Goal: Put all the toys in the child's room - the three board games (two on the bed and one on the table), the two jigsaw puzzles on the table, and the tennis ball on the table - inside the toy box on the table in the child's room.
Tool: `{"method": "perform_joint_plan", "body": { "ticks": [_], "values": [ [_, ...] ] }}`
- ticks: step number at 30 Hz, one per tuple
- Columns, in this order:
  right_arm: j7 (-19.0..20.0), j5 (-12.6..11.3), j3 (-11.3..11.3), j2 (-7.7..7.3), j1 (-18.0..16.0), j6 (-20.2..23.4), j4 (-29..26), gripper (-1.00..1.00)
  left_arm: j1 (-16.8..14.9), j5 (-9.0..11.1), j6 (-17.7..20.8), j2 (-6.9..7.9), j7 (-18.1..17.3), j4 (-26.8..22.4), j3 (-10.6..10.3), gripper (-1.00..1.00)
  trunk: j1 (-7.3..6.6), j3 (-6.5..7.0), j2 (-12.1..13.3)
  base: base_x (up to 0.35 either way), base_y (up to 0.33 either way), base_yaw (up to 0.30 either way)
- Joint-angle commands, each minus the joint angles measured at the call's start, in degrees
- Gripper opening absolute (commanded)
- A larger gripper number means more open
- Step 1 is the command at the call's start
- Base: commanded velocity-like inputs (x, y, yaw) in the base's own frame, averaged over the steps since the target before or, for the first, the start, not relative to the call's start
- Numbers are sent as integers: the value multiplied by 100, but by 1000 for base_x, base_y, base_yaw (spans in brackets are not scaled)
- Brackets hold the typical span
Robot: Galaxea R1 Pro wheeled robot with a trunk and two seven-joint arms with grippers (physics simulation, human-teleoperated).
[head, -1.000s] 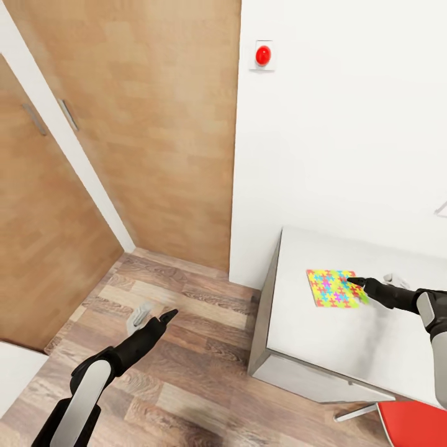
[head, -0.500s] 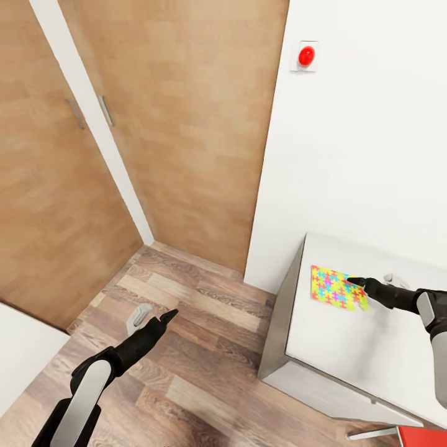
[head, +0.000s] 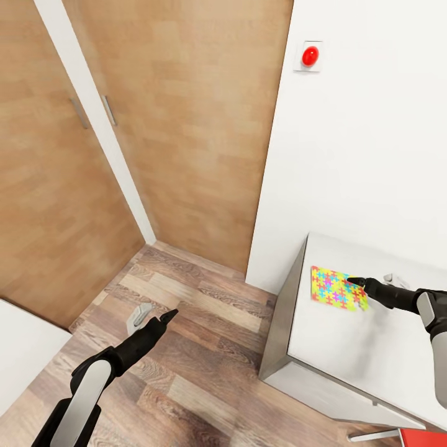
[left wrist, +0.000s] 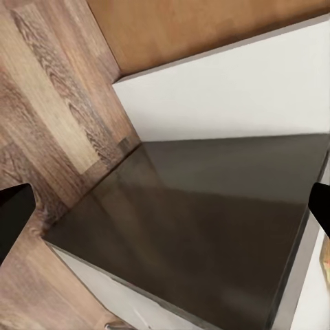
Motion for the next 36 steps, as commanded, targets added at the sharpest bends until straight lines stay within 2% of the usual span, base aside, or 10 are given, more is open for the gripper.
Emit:
{"method": "perform_joint_plan", "body": {
  "ticks": [1,11,23,36],
  "values": [
    [47,61,-40,4,-8,27,-4,100,-3,60,11,4,53,-9,-7,100,3,-10,-11,0,0,5],
    [47,60,-40,4,-8,23,-4,100,-3,61,11,4,53,-9,-7,100,3,-10,-11,0,0,35],
    [47,56,-40,-3,-8,26,-12,100,-3,61,13,4,53,-9,-7,100,3,-10,-11,0,0,175],
    [49,53,-40,-3,-8,27,-13,100,-3,61,10,4,53,-9,-7,100,3,-10,-11,0,0,27]
  ]
}}
